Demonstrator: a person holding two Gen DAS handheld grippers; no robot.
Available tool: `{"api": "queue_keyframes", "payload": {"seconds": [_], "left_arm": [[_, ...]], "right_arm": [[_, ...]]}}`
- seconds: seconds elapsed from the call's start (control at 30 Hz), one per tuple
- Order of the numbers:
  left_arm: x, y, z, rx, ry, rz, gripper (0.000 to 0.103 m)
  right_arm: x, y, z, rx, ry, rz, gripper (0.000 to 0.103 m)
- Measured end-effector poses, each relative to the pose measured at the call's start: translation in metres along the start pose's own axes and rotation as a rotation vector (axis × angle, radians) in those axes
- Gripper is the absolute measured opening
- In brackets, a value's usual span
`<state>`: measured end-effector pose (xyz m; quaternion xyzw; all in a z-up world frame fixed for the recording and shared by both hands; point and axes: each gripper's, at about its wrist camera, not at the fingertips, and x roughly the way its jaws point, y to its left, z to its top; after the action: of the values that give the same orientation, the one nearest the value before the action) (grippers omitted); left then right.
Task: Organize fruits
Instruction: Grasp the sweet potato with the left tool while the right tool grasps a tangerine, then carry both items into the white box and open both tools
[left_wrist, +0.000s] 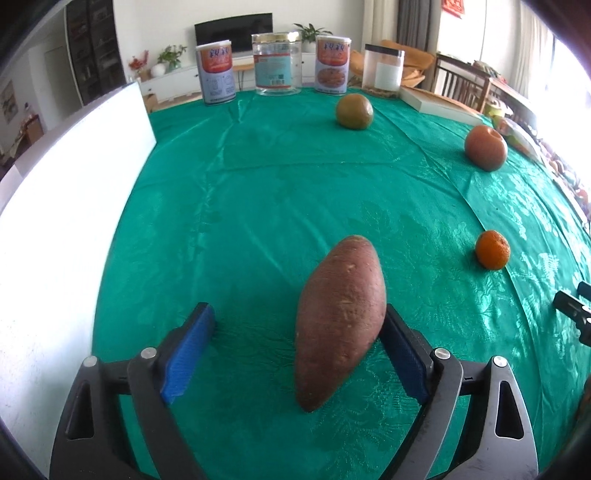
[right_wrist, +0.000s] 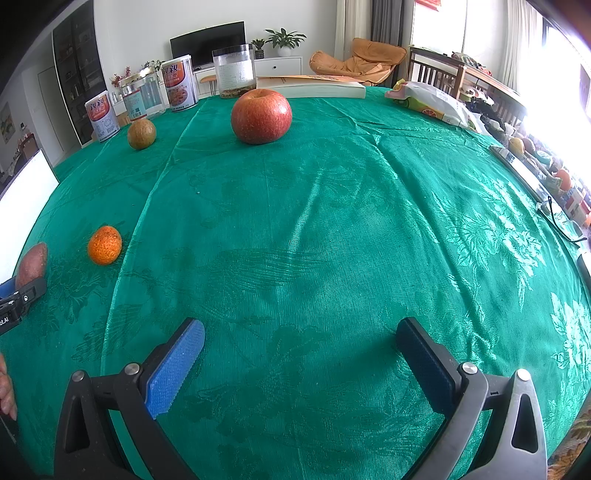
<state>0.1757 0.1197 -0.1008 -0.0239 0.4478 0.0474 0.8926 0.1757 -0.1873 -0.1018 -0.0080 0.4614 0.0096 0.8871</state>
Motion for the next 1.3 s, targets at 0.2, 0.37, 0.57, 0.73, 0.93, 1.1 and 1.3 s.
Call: {"api": "queue_keyframes", "payload": {"seconds": [0.2, 0.37, 0.57, 0.73, 0.93, 1.1, 1.3], "left_arm": [[0.002, 0.0, 0.003, -0.006, 0.005, 0.009, 0.096], [0.003, 0.0, 0.003, -0.008, 0.006, 0.008, 0.096], [0.003, 0.0, 0.003, -0.007, 0.005, 0.009, 0.096], [0.003, 0.0, 0.003, -0.009, 0.006, 0.003, 0.096], [-0.003, 0.0, 0.006, 0.001, 0.037, -0.114, 0.095], [-0.006, -0.013, 0.008, 0.054, 0.019, -0.063, 0.073], [-0.016, -0.005, 0.004, -0.005, 0.034, -0.129, 0.041]], "right_arm": [[0.0, 0.0, 0.0, 0.0, 0.0, 0.002, 0.103], [-0.002, 0.004, -0.001, -0.018, -0.004, 0.023, 0.103], [-0.018, 0.059, 0.005, -0.154, -0.067, 0.249, 0.102], [-0.002, 0.115, 0.039, -0.271, -0.032, 0.342, 0.084], [0.028, 0.143, 0.053, -0.325, 0.04, 0.353, 0.061], [0.028, 0.145, 0.054, -0.352, 0.045, 0.364, 0.03], [0.007, 0.122, 0.046, -0.25, 0.072, 0.442, 0.029]]}}
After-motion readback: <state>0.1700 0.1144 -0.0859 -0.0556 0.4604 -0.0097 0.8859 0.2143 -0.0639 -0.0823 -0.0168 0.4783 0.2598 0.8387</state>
